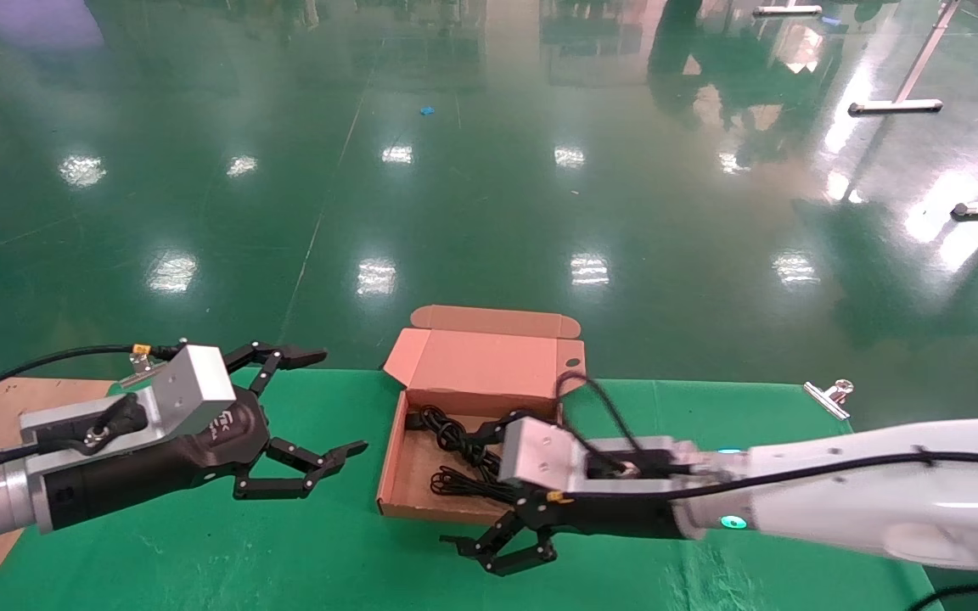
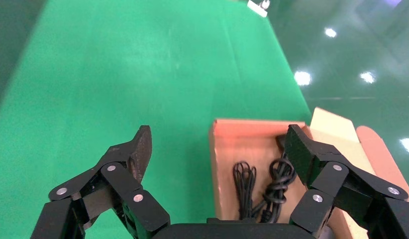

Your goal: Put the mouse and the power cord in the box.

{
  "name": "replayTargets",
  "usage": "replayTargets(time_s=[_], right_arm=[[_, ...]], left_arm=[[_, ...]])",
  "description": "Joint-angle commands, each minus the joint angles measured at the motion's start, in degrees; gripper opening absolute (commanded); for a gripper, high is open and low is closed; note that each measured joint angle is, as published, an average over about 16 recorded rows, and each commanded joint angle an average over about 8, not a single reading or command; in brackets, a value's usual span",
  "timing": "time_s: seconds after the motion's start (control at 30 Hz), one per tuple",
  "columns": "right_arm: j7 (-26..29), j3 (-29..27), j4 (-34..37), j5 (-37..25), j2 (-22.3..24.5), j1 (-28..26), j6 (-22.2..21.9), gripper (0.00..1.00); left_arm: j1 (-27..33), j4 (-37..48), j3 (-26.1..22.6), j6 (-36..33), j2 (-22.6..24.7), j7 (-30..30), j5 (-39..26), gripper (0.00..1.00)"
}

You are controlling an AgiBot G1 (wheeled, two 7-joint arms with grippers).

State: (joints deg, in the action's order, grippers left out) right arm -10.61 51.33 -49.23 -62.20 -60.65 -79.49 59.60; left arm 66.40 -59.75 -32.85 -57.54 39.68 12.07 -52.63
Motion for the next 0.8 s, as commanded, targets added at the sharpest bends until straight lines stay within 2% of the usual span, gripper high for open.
replayTargets(time_s=[0.03,0.8], right_arm=[[1.2,-2.0,-1.4,1.2,1.5,1.0,1.5,1.0],[15.1,-24.9,-17.2,14.3,18.1,12.6,18.4,1.0]], left_arm=[[-0.3,-0.8,0.9,-1.6,-0.3,-1.3,0.6,1.0],[-3.4,-9.7,11.8,-19.7,-3.3,-16.0,7.5,1.0]])
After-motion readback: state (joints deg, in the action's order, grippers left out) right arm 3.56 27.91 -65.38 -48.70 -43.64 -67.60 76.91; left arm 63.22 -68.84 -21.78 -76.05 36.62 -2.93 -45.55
